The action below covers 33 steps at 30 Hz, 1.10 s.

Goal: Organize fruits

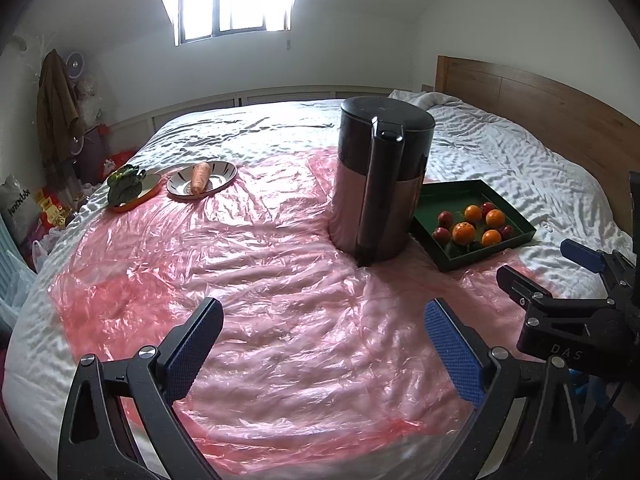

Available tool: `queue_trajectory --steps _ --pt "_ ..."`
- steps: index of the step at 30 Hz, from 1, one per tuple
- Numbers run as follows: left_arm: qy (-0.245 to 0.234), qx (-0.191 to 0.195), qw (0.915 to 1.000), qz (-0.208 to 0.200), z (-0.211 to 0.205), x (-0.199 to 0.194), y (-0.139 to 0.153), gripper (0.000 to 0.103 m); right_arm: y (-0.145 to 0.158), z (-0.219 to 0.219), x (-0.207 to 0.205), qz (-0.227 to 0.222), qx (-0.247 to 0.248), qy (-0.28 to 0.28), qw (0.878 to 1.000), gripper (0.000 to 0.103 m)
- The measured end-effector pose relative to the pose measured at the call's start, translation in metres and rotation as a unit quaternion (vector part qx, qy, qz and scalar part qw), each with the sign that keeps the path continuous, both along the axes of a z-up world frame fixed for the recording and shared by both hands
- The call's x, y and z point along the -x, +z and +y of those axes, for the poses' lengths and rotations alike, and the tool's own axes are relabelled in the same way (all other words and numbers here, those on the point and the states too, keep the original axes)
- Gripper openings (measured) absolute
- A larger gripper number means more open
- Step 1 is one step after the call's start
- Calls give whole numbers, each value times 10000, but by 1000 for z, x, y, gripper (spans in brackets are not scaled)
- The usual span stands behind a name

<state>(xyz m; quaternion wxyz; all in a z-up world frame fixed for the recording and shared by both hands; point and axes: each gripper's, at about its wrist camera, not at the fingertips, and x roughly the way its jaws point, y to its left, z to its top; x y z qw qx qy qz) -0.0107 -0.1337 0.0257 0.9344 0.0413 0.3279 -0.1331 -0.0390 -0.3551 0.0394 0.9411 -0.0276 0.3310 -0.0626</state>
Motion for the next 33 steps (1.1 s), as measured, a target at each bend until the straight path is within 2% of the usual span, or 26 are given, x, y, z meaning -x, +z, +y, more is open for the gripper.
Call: queue_trajectory --steps 15,19,33 --pt "132 -96 9998 102 9 -11 -6 99 -6 2 -11 136 2 147 9998 103" --pt "126 -71 9998 119 9 -13 -6 102 -6 3 -11 145 12 142 9998 103" --pt "103 41 9996 258 11 -16 -7 102 -11 1 -13 208 -4 179 9996 103"
